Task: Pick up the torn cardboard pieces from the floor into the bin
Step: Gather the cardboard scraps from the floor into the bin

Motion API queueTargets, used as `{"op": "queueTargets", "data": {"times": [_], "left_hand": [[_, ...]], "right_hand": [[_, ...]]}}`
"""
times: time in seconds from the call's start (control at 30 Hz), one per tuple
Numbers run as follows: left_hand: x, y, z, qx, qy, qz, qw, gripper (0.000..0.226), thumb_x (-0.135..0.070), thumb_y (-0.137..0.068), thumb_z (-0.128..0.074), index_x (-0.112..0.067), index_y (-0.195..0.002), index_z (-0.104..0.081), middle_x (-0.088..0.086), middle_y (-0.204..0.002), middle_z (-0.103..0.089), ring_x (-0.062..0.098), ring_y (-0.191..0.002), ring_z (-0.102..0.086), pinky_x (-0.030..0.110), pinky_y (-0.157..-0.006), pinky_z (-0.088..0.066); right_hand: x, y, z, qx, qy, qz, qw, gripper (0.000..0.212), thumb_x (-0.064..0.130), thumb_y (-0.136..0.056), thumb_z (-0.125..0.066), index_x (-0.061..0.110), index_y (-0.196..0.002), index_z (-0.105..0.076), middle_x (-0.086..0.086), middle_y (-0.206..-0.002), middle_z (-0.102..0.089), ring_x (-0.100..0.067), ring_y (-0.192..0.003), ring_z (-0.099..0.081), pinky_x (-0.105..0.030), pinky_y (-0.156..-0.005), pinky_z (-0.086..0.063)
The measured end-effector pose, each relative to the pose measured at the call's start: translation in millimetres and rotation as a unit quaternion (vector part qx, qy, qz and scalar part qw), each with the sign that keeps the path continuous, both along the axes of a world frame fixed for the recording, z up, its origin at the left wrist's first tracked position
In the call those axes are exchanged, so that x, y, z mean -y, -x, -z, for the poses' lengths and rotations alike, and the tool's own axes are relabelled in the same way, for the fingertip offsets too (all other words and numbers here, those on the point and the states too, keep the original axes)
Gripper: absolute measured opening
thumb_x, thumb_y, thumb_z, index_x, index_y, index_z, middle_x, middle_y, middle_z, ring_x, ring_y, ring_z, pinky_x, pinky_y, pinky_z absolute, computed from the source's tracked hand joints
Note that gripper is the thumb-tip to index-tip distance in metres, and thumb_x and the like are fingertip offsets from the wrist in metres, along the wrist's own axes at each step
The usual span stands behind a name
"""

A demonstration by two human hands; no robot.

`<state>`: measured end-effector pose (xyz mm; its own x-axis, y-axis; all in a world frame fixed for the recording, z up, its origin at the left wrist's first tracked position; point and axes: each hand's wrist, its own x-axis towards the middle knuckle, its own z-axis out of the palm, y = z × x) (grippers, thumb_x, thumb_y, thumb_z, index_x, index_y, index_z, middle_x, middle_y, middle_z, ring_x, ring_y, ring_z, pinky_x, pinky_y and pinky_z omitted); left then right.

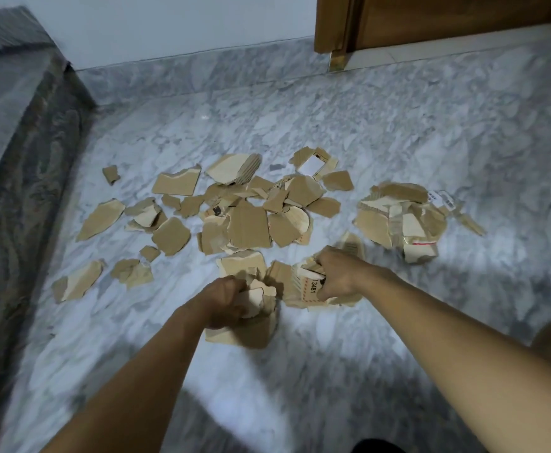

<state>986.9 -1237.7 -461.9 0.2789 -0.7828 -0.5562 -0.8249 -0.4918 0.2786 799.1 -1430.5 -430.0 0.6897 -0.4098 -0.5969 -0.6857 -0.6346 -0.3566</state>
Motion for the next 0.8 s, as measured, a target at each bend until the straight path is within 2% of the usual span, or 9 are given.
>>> {"op": "queueTargets", "data": {"times": [0.13, 0.27, 0.37, 0.43, 0.47, 0.53, 0.6, 0.7, 0.8], "left_hand": [[-12, -6, -17, -0.028, 0.034, -0.019, 0.999, 0.039, -0.031, -0.086, -0.065, -0.021, -0.124, -0.059, 0.000, -0.118, -0.060, 0.023, -0.110, -0.056, 0.031, -0.089, -0.045], [-18, -10, -23, -0.049, 0.012, 0.011, 0.999, 0.047, -0.033, -0.087, -0.064, -0.017, -0.131, -0.057, -0.001, -0.139, -0.048, 0.020, -0.125, -0.050, 0.029, -0.102, -0.043], [-13, -3, -20, -0.068, 0.020, 0.045, 0.996, 0.056, -0.024, -0.089, -0.062, -0.019, -0.143, -0.048, 0.000, -0.156, -0.029, 0.018, -0.137, -0.041, 0.024, -0.108, -0.036], [-8, 3, -11, -0.058, 0.016, 0.059, 0.996, 0.066, -0.019, -0.085, -0.065, -0.021, -0.148, -0.042, 0.001, -0.160, -0.022, 0.019, -0.144, -0.031, 0.024, -0.113, -0.031], [-6, 5, -6, -0.055, 0.010, 0.050, 0.997, 0.070, -0.018, -0.083, -0.067, -0.021, -0.148, -0.042, 0.001, -0.159, -0.021, 0.019, -0.144, -0.031, 0.025, -0.114, -0.030], [-4, 6, 4, -0.055, 0.007, 0.018, 0.998, 0.072, -0.018, -0.080, -0.071, -0.021, -0.147, -0.044, -0.001, -0.155, -0.024, 0.021, -0.138, -0.038, 0.026, -0.112, -0.033], [-3, 6, 9, -0.056, 0.005, -0.009, 0.998, 0.069, -0.020, -0.077, -0.074, -0.019, -0.142, -0.049, -0.003, -0.147, -0.031, 0.023, -0.131, -0.046, 0.026, -0.107, -0.037], [1, 5, 11, -0.044, 0.001, -0.024, 0.999, 0.062, -0.021, -0.076, -0.074, -0.017, -0.135, -0.054, 0.000, -0.141, -0.041, 0.026, -0.125, -0.050, 0.031, -0.104, -0.042], [3, 5, 9, -0.041, -0.001, -0.034, 0.999, 0.060, -0.019, -0.076, -0.072, -0.017, -0.134, -0.055, 0.002, -0.136, -0.052, 0.026, -0.123, -0.053, 0.026, -0.094, -0.045]], "right_hand": [[2, -18, 8, -0.037, 0.040, -0.107, 0.993, 0.075, 0.038, -0.070, -0.080, 0.016, -0.136, -0.053, -0.001, -0.145, -0.043, -0.026, -0.134, -0.042, -0.044, -0.104, -0.046], [3, -28, 15, -0.061, 0.064, -0.143, 0.986, 0.045, 0.040, -0.068, -0.078, 0.026, -0.105, -0.058, 0.001, -0.112, -0.067, -0.024, -0.111, -0.062, -0.043, -0.098, -0.047], [1, -32, 17, -0.060, 0.097, -0.179, 0.977, 0.040, 0.041, -0.071, -0.074, 0.027, -0.105, -0.059, 0.002, -0.104, -0.067, -0.023, -0.111, -0.057, -0.057, -0.115, -0.018], [0, -31, 21, -0.047, 0.101, -0.187, 0.976, 0.039, 0.040, -0.072, -0.073, 0.026, -0.105, -0.057, 0.002, -0.103, -0.066, -0.024, -0.110, -0.059, -0.062, -0.118, -0.004], [-1, -29, 21, -0.041, 0.098, -0.186, 0.977, 0.038, 0.039, -0.073, -0.073, 0.026, -0.105, -0.057, 0.003, -0.104, -0.065, -0.025, -0.109, -0.060, -0.061, -0.118, -0.006], [-2, -26, 20, -0.027, 0.092, -0.187, 0.978, 0.040, 0.039, -0.074, -0.075, 0.025, -0.107, -0.057, 0.004, -0.103, -0.060, -0.024, -0.105, -0.062, -0.053, -0.114, -0.026], [-3, -21, 19, -0.004, 0.077, -0.172, 0.982, 0.039, 0.039, -0.073, -0.078, 0.025, -0.101, -0.054, 0.004, -0.100, -0.056, -0.024, -0.100, -0.062, -0.043, -0.093, -0.047], [2, -8, 20, 0.046, -0.008, -0.076, 0.996, 0.035, 0.030, -0.072, -0.080, 0.030, -0.091, -0.051, 0.007, -0.100, -0.063, -0.021, -0.097, -0.066, -0.038, -0.079, -0.056], [10, 0, 7, 0.131, -0.097, 0.062, 0.985, 0.044, 0.021, -0.077, -0.078, 0.024, -0.117, -0.058, 0.003, -0.117, -0.071, -0.015, -0.105, -0.067, -0.026, -0.079, -0.057]]}}
